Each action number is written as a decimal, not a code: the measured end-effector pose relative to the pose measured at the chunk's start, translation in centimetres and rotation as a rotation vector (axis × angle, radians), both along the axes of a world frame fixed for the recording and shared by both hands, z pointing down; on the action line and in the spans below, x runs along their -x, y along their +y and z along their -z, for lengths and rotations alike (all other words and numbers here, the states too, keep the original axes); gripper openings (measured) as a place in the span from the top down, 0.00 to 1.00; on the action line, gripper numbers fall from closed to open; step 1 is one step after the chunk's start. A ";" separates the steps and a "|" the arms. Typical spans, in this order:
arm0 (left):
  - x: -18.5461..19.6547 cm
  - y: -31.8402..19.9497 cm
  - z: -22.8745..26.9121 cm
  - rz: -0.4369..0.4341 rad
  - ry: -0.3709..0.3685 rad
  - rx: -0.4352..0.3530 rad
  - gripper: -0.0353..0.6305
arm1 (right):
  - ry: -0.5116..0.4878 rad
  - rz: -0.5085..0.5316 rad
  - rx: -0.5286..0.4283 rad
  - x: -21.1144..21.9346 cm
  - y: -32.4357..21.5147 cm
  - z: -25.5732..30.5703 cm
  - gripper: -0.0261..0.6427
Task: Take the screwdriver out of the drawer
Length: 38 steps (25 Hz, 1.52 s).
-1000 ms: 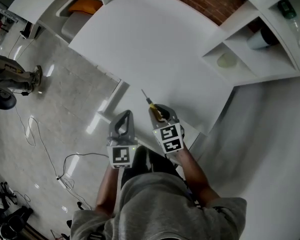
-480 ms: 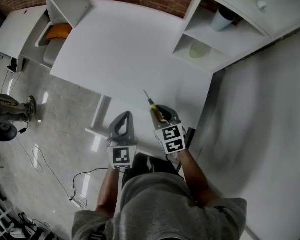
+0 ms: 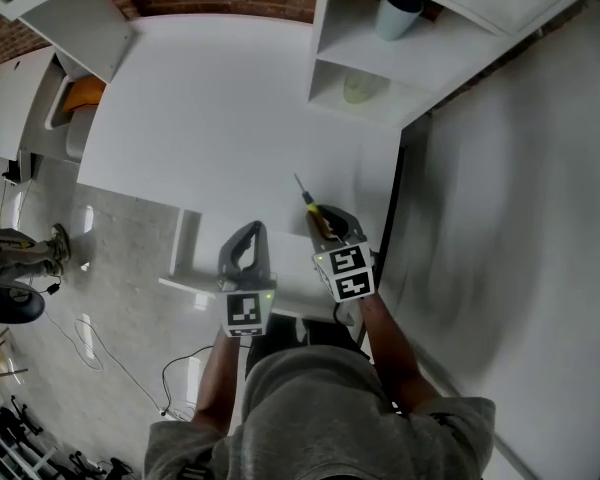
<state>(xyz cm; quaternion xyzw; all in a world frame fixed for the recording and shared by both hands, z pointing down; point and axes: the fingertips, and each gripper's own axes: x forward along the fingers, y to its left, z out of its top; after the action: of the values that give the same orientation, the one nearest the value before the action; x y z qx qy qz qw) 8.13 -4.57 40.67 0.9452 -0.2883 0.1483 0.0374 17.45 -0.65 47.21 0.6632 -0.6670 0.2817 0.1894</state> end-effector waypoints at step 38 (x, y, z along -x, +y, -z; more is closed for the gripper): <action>-6.8 -3.5 -13.0 -0.080 -0.129 0.160 0.93 | -0.078 -0.075 0.219 -7.7 -4.1 -15.0 0.84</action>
<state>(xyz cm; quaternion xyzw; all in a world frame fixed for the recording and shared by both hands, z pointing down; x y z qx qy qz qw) 14.97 -8.09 53.63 0.9384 -0.2393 0.2330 0.0883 25.19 -4.73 62.25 0.6518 -0.6137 0.3853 0.2238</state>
